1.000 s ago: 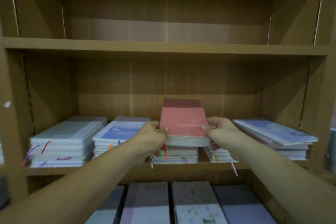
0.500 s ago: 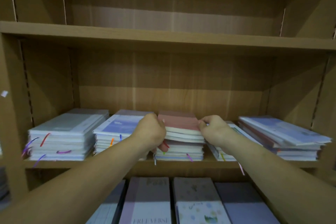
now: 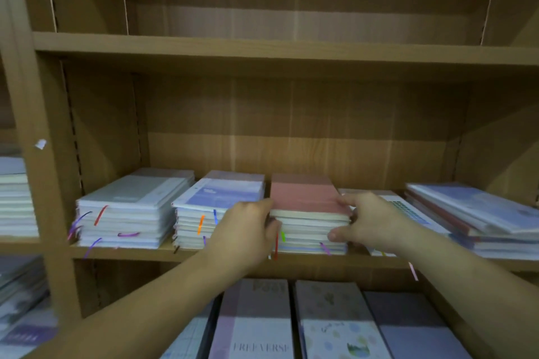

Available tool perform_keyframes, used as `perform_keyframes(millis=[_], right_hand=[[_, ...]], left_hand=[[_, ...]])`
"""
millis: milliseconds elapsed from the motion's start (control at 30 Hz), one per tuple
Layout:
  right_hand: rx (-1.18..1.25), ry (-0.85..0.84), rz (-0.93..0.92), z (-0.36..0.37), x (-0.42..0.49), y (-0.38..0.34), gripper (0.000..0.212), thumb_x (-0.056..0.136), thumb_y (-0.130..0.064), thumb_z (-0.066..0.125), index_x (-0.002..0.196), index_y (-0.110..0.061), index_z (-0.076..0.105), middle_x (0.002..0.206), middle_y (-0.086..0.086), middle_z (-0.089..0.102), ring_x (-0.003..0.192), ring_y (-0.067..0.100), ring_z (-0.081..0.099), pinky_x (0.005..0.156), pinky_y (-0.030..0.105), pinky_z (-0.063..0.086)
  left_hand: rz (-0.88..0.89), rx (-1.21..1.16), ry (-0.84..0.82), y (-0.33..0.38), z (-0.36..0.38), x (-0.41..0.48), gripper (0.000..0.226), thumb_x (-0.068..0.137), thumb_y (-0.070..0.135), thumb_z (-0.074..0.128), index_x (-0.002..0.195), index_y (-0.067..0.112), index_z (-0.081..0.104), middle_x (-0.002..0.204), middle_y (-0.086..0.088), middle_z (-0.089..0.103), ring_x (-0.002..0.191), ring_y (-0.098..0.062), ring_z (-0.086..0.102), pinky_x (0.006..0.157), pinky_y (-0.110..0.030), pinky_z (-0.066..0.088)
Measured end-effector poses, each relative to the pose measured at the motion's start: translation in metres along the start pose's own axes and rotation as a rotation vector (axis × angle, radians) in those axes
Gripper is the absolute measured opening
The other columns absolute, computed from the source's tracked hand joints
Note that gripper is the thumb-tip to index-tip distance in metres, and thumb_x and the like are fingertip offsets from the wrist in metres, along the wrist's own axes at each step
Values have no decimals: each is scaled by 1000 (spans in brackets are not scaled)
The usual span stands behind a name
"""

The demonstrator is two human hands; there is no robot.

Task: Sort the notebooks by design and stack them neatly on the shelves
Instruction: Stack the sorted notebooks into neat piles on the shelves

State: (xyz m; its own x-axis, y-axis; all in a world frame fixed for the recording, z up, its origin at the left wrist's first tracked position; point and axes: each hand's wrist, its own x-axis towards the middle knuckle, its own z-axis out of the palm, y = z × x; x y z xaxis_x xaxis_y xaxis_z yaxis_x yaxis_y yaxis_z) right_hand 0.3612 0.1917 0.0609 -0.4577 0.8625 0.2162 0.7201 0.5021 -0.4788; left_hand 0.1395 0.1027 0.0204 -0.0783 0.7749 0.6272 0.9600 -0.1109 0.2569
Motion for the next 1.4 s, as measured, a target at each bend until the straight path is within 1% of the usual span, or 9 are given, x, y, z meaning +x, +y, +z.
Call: perform_keyframes(millis=[200,367,567,733,833,933,1033,1167,1400], right_hand=[[-64,69,39,10,5,2,70,78,-38,85,140,-25,57,90,-7,64,80,14,61,72,26,46],[-137,120,24,17,1,-4,63,81,-44,80,137,-23,59,112,2,68,100,21,63,78,29,47],[55,158,5,-20,-15,5,35,85,-40,80,113,-22,70,62,-4,69,47,9,64,40,20,43],[-107,394,-11,-74,-43,78,17,89,-46,71,90,-30,76,73,-11,70,73,4,64,68,29,51],[-141,438,78,-101,-69,141,35,96,-38,65,124,-18,71,119,-2,71,111,15,64,92,28,49],[-156,441,125,-117,-90,190,40,98,-40,61,131,-19,66,133,-1,65,122,17,59,97,27,46],[-176,387,104,-119,-96,222,43,99,-49,56,133,-24,66,136,-6,63,127,9,54,99,22,43],[-172,408,108,-116,-94,249,48,97,-65,44,134,-39,63,136,-10,57,135,13,44,110,35,40],[-152,490,82,-119,-83,257,37,91,-64,53,122,-49,67,98,-20,41,105,13,38,89,29,34]], left_hand=[[-54,45,3,-4,20,4,27,95,28,58,118,13,59,101,-14,70,99,-37,61,80,-45,50],[-64,117,-51,-5,13,6,18,96,30,57,105,14,56,98,-14,68,98,-37,62,77,-45,51],[91,69,131,34,-13,5,39,93,36,61,128,20,64,94,-1,75,94,-28,67,75,-36,53],[120,-342,-40,111,22,18,29,88,32,72,116,23,72,88,16,71,79,-2,65,71,-12,48],[111,-486,-149,157,54,38,28,89,31,73,115,20,71,101,9,71,89,-2,67,86,-26,54],[64,-544,-281,200,81,63,18,92,27,72,106,16,71,102,-3,72,96,-16,68,89,-37,56],[19,-593,-373,233,106,86,22,92,27,69,93,6,73,85,-6,73,80,-19,68,78,-35,59],[-152,-675,-473,259,122,101,28,98,27,65,92,1,74,71,-10,70,58,-13,65,57,-30,56],[-378,-702,-502,275,132,116,37,98,41,64,96,6,74,70,-8,70,55,-17,59,44,-20,40]])
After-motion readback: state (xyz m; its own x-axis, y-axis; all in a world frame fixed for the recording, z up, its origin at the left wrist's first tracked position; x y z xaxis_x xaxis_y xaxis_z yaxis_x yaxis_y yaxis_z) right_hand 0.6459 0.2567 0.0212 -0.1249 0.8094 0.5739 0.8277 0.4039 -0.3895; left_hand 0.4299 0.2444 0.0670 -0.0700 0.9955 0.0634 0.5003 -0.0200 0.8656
